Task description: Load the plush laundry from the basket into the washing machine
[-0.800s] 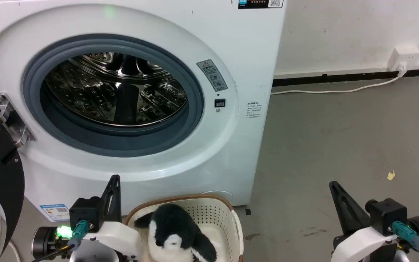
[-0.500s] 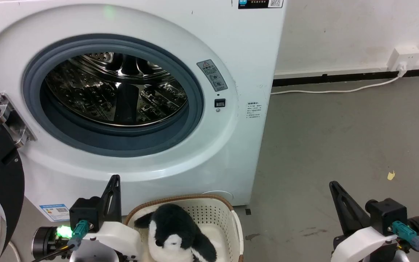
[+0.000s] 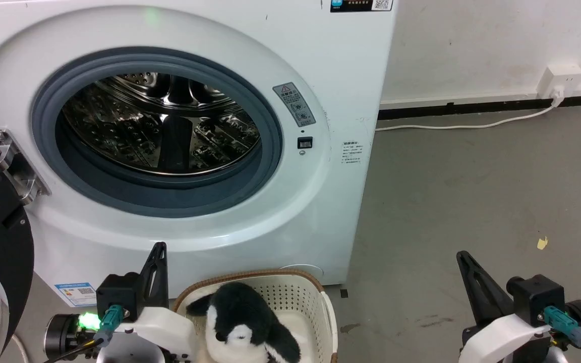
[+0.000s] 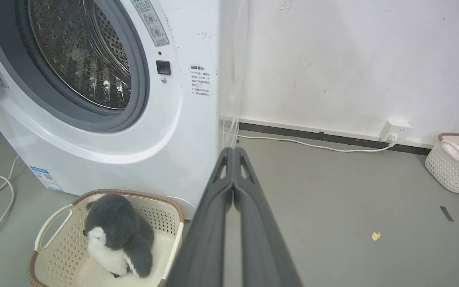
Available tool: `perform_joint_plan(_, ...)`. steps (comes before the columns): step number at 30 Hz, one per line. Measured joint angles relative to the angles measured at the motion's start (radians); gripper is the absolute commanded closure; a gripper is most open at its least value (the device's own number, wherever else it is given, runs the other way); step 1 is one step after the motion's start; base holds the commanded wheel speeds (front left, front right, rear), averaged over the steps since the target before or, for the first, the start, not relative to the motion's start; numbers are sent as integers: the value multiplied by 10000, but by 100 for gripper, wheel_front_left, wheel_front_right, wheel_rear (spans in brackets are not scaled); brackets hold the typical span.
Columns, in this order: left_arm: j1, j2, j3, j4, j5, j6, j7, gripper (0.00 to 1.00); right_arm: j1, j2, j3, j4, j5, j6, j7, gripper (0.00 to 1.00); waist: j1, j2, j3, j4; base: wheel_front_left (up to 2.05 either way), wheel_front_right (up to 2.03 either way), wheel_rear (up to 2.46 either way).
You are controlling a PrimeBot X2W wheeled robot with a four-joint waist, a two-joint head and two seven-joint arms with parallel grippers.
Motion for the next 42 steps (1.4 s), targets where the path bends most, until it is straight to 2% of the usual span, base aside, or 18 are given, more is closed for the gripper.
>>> perform_joint_plan(24,0,0,2,0,0,0,0,100,0,0,4,0,0,0,0,100,0,0,0,0,0,0,0)
perform_joint_plan(25,-2,0,-2,0,-2,2,0,0,1,0,4,2,0,0,0,0,0,0,0,0,0,0,0)
perform_joint_plan(42,-18,0,-336,207,-268,107,-186,0,33,0,0,56,303,0,-117,0,0,0,-5,-6,0,0,0)
